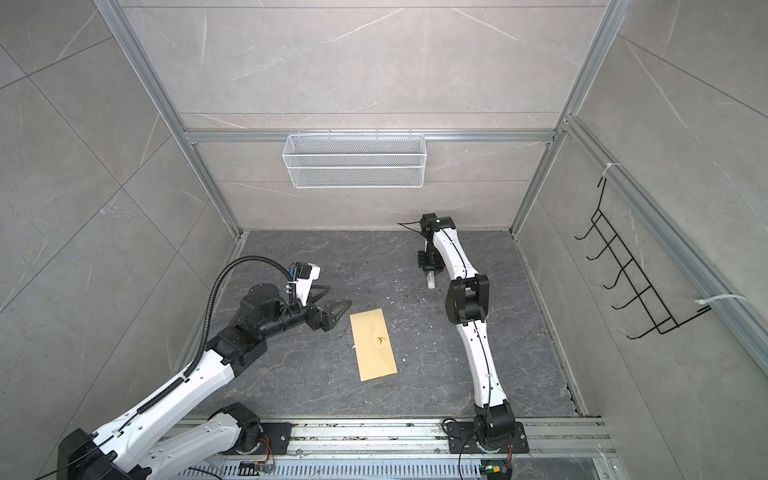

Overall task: Place the letter into the envelope and seal it
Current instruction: 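Carry the glue stick with the right gripper toward the far side of the table, then lower the glue stick onto the table and open the right gripper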

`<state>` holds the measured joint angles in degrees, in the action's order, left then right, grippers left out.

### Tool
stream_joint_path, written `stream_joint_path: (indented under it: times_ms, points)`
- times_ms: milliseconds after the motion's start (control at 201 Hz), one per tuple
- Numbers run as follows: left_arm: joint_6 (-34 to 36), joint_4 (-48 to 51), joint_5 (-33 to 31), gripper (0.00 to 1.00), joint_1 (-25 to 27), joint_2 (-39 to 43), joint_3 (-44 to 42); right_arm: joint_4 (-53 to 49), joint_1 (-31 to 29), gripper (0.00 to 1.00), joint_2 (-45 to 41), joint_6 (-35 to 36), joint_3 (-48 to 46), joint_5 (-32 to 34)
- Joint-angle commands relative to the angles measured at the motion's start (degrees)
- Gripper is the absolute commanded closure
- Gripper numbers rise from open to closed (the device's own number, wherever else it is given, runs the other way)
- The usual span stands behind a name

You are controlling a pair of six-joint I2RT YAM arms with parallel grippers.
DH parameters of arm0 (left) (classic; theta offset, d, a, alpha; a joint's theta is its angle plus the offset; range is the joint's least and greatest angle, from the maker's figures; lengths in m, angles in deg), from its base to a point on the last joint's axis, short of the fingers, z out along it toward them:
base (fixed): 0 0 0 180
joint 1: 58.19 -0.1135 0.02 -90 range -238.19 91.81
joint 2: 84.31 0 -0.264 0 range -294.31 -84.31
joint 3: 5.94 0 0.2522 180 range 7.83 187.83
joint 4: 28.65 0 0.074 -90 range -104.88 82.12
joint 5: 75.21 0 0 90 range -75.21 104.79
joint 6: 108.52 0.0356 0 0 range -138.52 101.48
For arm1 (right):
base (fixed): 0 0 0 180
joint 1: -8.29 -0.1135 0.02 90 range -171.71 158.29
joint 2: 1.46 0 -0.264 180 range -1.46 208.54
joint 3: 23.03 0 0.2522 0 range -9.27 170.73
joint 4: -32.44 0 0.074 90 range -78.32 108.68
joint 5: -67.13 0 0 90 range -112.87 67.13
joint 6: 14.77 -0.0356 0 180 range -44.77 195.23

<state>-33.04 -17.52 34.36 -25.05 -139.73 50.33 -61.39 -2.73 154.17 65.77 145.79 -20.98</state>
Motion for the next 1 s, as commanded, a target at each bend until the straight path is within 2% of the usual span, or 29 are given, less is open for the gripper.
stream_joint_path:
  times_ms: [0, 578, 991]
  points:
    - [-0.4, -2.0, 0.7, 0.0, 0.1, -0.2, 0.0, 0.1, 0.2, 0.84, 2.6, -1.4, -1.0, -0.9]
    - [-0.5, -2.3, 0.8, 0.0, 0.1, -0.2, -0.5, 1.1, 0.4, 0.81, 3.8, -2.2, -3.4, -1.6]
    - [-0.7, -2.2, 0.7, 0.0, 0.1, 0.0, -0.6, 1.1, 0.6, 0.67, 3.6, -2.2, -3.3, -2.1]
